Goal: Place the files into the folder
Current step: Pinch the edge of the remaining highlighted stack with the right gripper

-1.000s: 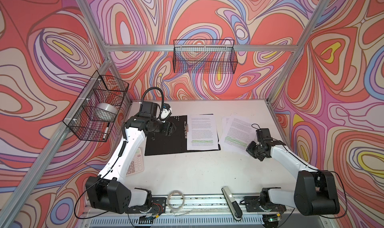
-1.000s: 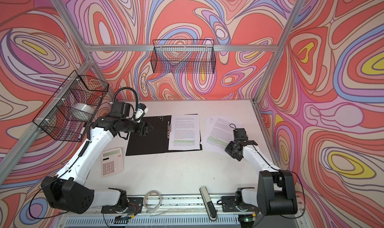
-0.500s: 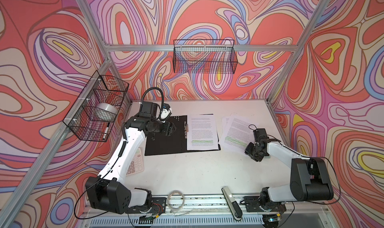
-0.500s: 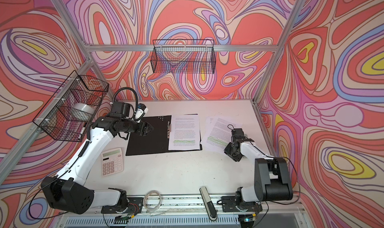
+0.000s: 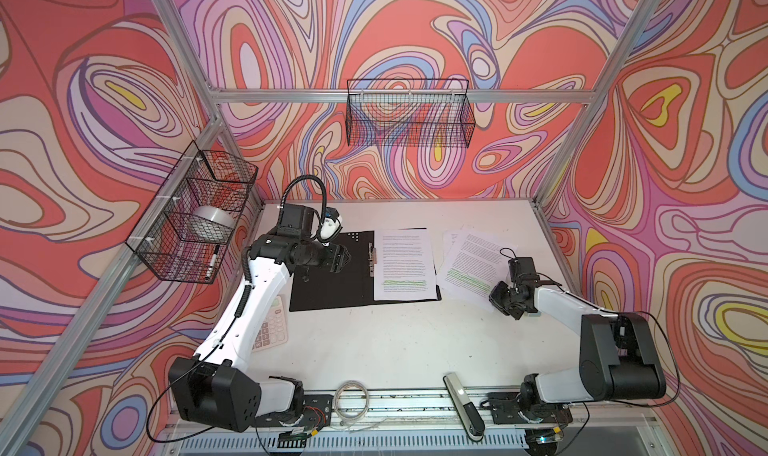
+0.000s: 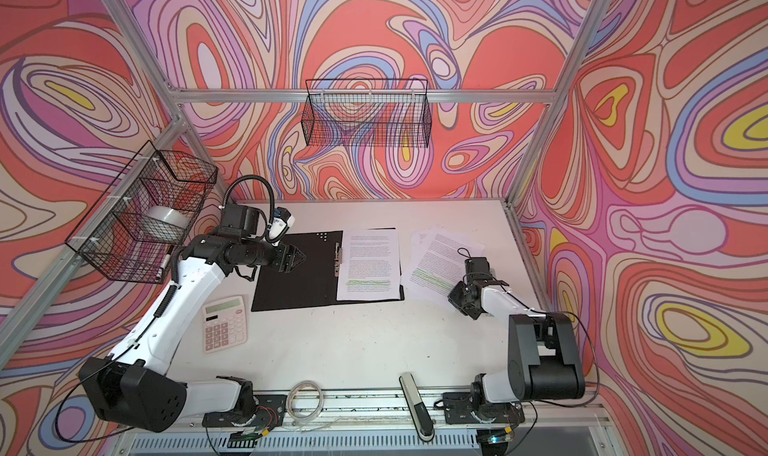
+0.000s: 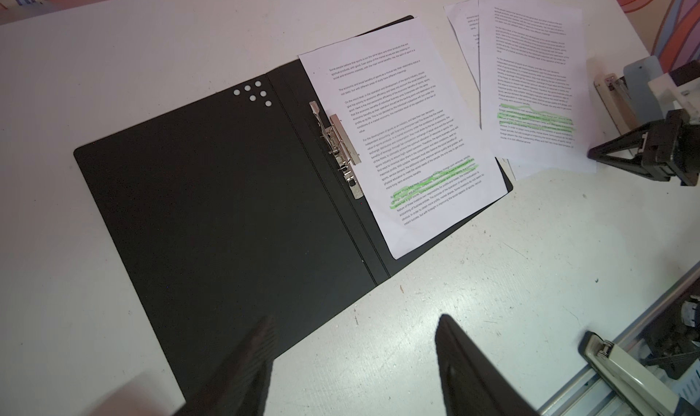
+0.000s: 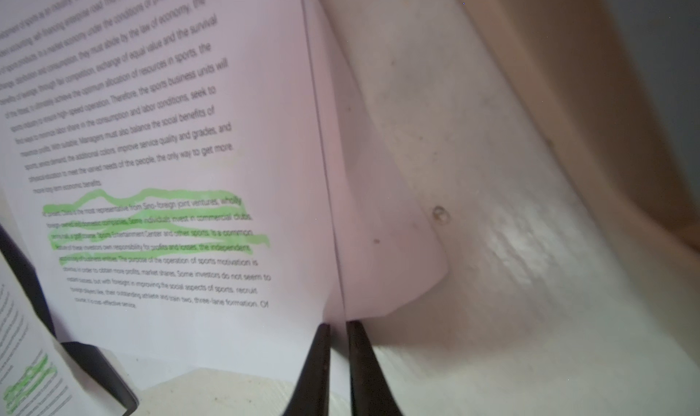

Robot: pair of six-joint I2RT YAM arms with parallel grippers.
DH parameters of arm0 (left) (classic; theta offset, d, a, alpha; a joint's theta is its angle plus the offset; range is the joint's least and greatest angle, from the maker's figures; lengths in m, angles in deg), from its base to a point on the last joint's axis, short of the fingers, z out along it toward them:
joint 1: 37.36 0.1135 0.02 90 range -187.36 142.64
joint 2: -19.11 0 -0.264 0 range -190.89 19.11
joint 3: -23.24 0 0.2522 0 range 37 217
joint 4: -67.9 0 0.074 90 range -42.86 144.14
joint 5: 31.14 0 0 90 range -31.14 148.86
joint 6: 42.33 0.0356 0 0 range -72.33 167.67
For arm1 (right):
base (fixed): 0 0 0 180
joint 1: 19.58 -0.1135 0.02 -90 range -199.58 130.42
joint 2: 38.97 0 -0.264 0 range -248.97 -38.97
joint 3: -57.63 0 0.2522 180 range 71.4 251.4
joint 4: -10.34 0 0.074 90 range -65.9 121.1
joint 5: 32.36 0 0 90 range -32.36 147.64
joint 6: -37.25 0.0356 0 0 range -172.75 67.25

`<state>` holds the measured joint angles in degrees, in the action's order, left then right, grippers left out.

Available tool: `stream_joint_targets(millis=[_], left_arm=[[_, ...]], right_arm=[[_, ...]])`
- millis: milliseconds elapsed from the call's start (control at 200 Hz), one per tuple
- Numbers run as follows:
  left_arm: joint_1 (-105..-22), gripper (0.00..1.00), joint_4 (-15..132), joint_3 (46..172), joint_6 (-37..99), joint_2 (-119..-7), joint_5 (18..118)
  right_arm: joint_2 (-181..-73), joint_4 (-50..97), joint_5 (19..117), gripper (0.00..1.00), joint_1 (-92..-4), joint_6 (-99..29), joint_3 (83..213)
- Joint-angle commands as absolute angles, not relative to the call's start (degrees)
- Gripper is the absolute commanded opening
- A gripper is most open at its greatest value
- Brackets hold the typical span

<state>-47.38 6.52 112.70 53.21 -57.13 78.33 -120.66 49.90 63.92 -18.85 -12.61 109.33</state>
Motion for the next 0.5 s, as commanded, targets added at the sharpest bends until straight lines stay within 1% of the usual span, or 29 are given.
stream_joint_targets(millis=[0, 90, 275, 496], left_arm=[[-46.95, 0.68, 7.36, 112.45, 53.26, -56.28, 78.05], [-46.99, 0.68, 7.37, 112.59, 53.34, -56.34, 77.99], [-46.95, 0.68, 7.53, 112.75, 53.24, -56.47, 78.2], [-46.94, 0.68, 7.56, 113.45, 53.12, -56.6, 78.15]], right_arm=[[-117.19, 53.51, 63.92, 0.06, -18.6, -12.83, 108.39], [-115.25, 55.62, 63.92, 0.0, -18.59, -13.46, 109.19], [-112.51, 58.98, 64.37, 0.0, -18.61, -14.16, 111.42], [-111.22, 61.06, 67.25, 0.0, -18.6, -15.58, 115.69]])
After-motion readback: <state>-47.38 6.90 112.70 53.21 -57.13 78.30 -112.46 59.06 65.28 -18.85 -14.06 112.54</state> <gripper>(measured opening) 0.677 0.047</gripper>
